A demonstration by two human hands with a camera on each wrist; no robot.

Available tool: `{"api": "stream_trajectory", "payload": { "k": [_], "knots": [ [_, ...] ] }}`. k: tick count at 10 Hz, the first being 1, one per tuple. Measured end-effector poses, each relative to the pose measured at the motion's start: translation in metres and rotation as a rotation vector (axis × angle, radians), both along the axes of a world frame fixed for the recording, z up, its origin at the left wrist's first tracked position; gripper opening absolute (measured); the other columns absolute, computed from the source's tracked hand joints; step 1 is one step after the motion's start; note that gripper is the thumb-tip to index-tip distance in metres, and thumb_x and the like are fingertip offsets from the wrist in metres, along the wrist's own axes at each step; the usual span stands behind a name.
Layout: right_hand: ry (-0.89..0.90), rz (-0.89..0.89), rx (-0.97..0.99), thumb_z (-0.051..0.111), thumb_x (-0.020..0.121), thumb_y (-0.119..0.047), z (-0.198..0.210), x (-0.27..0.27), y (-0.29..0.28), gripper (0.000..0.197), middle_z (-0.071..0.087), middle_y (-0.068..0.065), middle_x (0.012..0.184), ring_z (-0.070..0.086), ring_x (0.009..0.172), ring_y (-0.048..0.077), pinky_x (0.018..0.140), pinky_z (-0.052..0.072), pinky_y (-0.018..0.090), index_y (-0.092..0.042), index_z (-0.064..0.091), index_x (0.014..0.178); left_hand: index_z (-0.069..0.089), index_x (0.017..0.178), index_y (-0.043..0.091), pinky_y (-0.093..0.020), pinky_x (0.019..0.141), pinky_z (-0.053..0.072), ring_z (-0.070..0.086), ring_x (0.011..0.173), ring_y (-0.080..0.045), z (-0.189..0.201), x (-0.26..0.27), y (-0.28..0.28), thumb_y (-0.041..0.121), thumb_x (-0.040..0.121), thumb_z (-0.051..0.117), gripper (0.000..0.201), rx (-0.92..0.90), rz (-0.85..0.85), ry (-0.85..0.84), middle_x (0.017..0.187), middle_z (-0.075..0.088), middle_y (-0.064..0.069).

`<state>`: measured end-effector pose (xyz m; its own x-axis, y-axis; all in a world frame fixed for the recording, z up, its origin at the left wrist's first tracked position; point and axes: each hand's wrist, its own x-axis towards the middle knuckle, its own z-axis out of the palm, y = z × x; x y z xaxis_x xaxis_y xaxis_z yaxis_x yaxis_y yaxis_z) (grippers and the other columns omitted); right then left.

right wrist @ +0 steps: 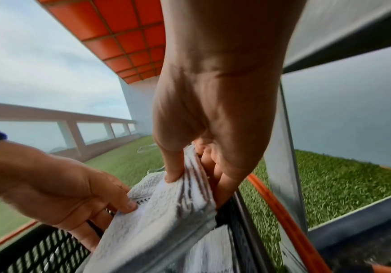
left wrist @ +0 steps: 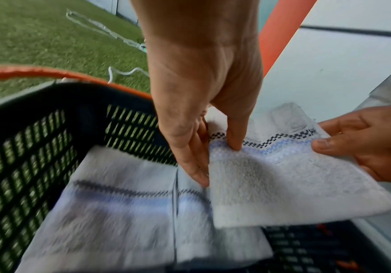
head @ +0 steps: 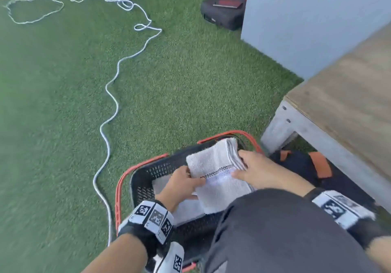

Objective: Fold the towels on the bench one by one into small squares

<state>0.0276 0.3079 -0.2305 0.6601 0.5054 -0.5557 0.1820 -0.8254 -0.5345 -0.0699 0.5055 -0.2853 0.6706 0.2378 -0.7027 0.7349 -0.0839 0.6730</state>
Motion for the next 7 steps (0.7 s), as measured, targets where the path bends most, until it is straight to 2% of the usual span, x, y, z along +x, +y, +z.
{"api": "stream_trajectory", "payload": {
  "k": [1,2,3,4,5,6,7],
  "knots": [
    [0.023,0.042,-0.083,0.062,0.096,-0.030,-0.028,-0.007,0.002,0.028,0.050,-0.004,0.083,0.054,0.078,0.018,0.061,0.037,0.032,-0.020,0.039,0.084,0.057,0.103,0.015,-0.027,0.054,0.057,0.065,0.077,-0.014,-0.034,-0.005,-0.005,0.009,0.088,0.073,0.023,0.015,0.024,0.063,0.093,0.066,-0.002],
    [-0.038,0.084,-0.147,0.055,0.099,-0.021,-0.042,-0.014,0.006,0.019,0.054,0.007,0.100,0.053,0.079,0.023,0.058,0.037,0.032,-0.012,0.043,0.110,0.057,0.105,0.008,-0.038,0.066,0.063,0.069,0.094,-0.029,-0.052,-0.003,-0.009,0.017,0.084,0.077,0.031,0.071,-0.009,0.079,0.106,0.065,-0.019],
    [-0.128,0.089,-0.205,0.056,0.097,-0.008,-0.055,-0.021,0.015,0.028,0.062,0.013,0.105,0.056,0.074,0.024,0.058,0.039,0.031,-0.006,0.042,0.121,0.052,0.095,0.007,-0.040,0.069,0.063,0.067,0.090,-0.029,-0.058,0.001,-0.012,0.017,0.085,0.076,0.028,0.104,0.004,0.088,0.102,0.064,-0.019],
    [-0.198,0.084,-0.221,0.059,0.092,0.001,-0.068,-0.024,0.019,0.043,0.062,0.014,0.109,0.067,0.086,0.026,0.064,0.045,0.031,-0.005,0.040,0.130,0.048,0.090,0.011,-0.038,0.069,0.063,0.061,0.078,-0.023,-0.065,0.004,-0.012,0.015,0.088,0.074,0.026,0.114,0.027,0.088,0.093,0.059,-0.013],
    [-0.268,0.070,-0.224,0.052,0.088,0.013,-0.070,-0.026,0.019,0.071,0.055,0.018,0.126,0.067,0.102,0.028,0.073,0.045,0.030,0.000,0.021,0.151,0.050,0.102,0.013,-0.037,0.071,0.063,0.061,0.079,-0.021,-0.069,0.004,-0.013,0.015,0.090,0.073,0.026,0.117,0.040,0.096,0.094,0.058,-0.008],
    [-0.300,0.080,-0.225,0.047,0.088,0.016,-0.065,-0.028,0.016,0.066,0.050,0.016,0.128,0.066,0.102,0.027,0.070,0.040,0.030,-0.002,0.025,0.148,0.048,0.120,0.010,-0.027,0.058,0.060,0.064,0.077,-0.020,-0.070,0.005,-0.015,0.019,0.090,0.072,0.039,0.132,0.034,0.132,0.102,0.061,-0.011],
    [-0.278,0.122,-0.202,0.047,0.091,0.009,-0.048,-0.029,0.009,0.038,0.046,0.008,0.112,0.060,0.087,0.028,0.059,0.030,0.028,-0.010,0.040,0.124,0.044,0.115,0.014,-0.016,0.044,0.041,0.059,0.067,-0.009,-0.054,0.003,-0.018,0.030,0.095,0.063,0.032,0.281,0.000,0.176,0.099,0.061,-0.005]
  ]
}}
